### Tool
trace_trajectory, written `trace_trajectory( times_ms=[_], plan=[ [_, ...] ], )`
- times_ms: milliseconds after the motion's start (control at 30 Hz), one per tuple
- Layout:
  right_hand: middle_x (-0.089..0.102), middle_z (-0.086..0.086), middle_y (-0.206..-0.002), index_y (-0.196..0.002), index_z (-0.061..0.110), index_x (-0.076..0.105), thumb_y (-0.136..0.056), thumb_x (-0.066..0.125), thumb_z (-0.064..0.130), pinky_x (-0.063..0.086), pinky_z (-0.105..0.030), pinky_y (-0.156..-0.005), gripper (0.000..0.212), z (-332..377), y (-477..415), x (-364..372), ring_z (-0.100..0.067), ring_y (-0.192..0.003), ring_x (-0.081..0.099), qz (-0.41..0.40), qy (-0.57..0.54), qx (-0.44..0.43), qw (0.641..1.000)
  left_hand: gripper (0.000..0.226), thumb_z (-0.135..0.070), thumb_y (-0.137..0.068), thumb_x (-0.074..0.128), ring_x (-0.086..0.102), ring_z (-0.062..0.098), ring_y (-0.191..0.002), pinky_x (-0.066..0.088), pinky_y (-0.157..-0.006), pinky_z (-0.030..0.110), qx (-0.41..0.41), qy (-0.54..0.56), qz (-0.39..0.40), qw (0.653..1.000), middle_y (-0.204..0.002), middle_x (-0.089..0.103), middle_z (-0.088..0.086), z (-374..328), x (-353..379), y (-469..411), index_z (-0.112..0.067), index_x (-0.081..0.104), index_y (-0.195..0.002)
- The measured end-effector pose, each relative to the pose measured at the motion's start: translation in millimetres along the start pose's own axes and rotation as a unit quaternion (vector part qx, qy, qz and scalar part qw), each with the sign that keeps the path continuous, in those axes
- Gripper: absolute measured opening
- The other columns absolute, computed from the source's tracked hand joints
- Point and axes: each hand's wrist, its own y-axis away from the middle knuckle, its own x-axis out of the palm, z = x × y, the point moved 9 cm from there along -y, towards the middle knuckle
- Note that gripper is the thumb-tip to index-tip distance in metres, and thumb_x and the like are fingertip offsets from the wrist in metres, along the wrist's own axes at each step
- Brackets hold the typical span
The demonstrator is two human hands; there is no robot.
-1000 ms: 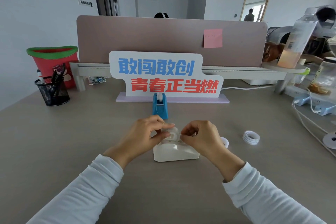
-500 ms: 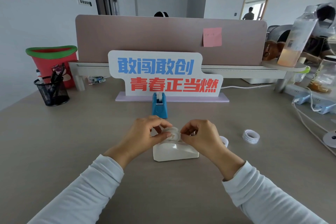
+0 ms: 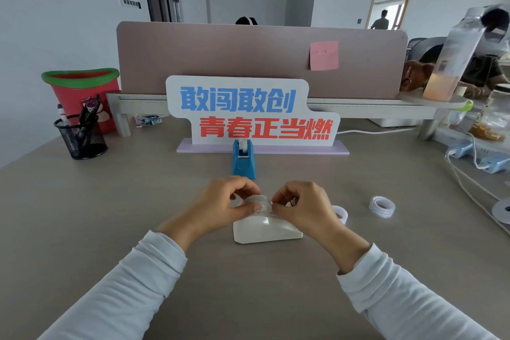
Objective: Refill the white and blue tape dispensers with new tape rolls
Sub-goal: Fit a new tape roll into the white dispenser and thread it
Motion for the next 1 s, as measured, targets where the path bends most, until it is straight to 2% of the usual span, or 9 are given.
trace_trajectory(
  times_ms=[233,333,500,667,767,833,933,1000],
  plan=[
    [0.066,0.01,-0.069,-0.068,0.029,0.065,-0.072,0.07,0.022,0.041,-0.017,-0.054,0.009,-1.3,-0.3,0.0,-0.005,-0.054,0.05,-0.002,0.0,0.0,1.0,0.016,-0.03,-0.071,0.072,0.058,-0.002,-0.082,0.041,-0.071,0.016,-0.02,0.003,-0.02,1.0,-0.082,0.065,-0.02,6.6,-3.4,-1.3,-0.041,0.062,-0.077],
    [0.066,0.01,-0.068,-0.067,0.029,0.065,-0.072,0.07,0.022,0.042,-0.017,-0.053,0.01,-1.8,-0.4,0.2,-0.005,-0.055,0.051,-0.003,0.001,0.0,1.0,0.015,-0.033,-0.069,0.072,0.059,-0.003,-0.081,0.038,-0.069,0.01,-0.024,-0.001,-0.027,0.999,-0.079,0.066,-0.02,8.3,-4.2,-1.5,-0.042,0.063,-0.076],
    [0.065,0.011,-0.067,-0.066,0.031,0.064,-0.071,0.071,0.024,0.043,-0.017,-0.055,0.011,-2.9,-1.1,0.4,-0.005,-0.056,0.052,-0.001,0.001,0.001,1.0,0.017,-0.032,-0.069,0.073,0.057,-0.005,-0.081,0.034,-0.065,-0.002,-0.032,-0.014,-0.03,0.999,-0.081,0.068,-0.014,11.0,-3.2,0.0,-0.026,0.07,-0.085],
    [0.064,0.011,-0.064,-0.065,0.029,0.065,-0.07,0.073,0.027,0.043,-0.019,-0.054,0.01,-1.7,-1.4,0.4,-0.007,-0.056,0.05,-0.003,0.001,-0.004,1.0,0.017,-0.032,-0.072,0.072,0.056,0.0,-0.084,0.037,-0.067,0.001,-0.013,-0.042,-0.021,0.999,-0.085,0.07,-0.007,4.1,-1.6,1.5,-0.022,0.07,-0.086],
    [0.063,0.012,-0.064,-0.066,0.029,0.065,-0.071,0.073,0.026,0.041,-0.017,-0.053,0.01,-2.0,-1.0,0.0,-0.006,-0.056,0.05,-0.002,0.001,-0.005,1.0,0.019,-0.028,-0.076,0.07,0.057,0.003,-0.083,0.037,-0.067,0.001,0.008,-0.051,-0.036,0.998,-0.097,0.067,-0.003,-0.5,-3.0,2.7,-0.014,0.07,-0.088],
    [0.063,0.012,-0.065,-0.067,0.028,0.065,-0.071,0.073,0.025,0.04,-0.016,-0.054,0.009,-2.1,-0.9,-0.7,-0.005,-0.056,0.051,-0.003,-0.003,-0.006,1.0,0.027,-0.035,-0.077,0.068,0.058,0.003,-0.08,0.038,-0.071,0.005,0.02,-0.07,-0.04,0.997,-0.106,0.061,-0.006,-1.7,-3.8,4.2,-0.017,0.068,-0.096],
    [0.064,0.01,-0.066,-0.068,0.026,0.066,-0.07,0.074,0.023,0.041,-0.014,-0.054,0.009,-3.6,-1.2,-0.5,-0.005,-0.057,0.052,0.004,-0.026,0.005,1.0,0.045,-0.054,-0.072,0.06,0.052,0.004,-0.097,0.042,-0.086,0.023,0.067,-0.13,-0.013,0.989,-0.111,0.06,-0.008,-6.9,4.2,5.6,-0.027,0.061,-0.108],
    [0.063,0.01,-0.066,-0.068,0.024,0.065,-0.07,0.073,0.019,0.041,-0.007,-0.051,0.009,-5.1,-1.6,-1.6,-0.004,-0.057,0.053,0.009,-0.04,0.015,0.999,0.045,-0.055,-0.071,0.059,0.049,0.006,-0.102,0.043,-0.089,0.03,0.078,-0.15,0.001,0.986,-0.11,0.062,-0.008,-10.0,9.2,5.9,-0.029,0.061,-0.107]
  ],
)
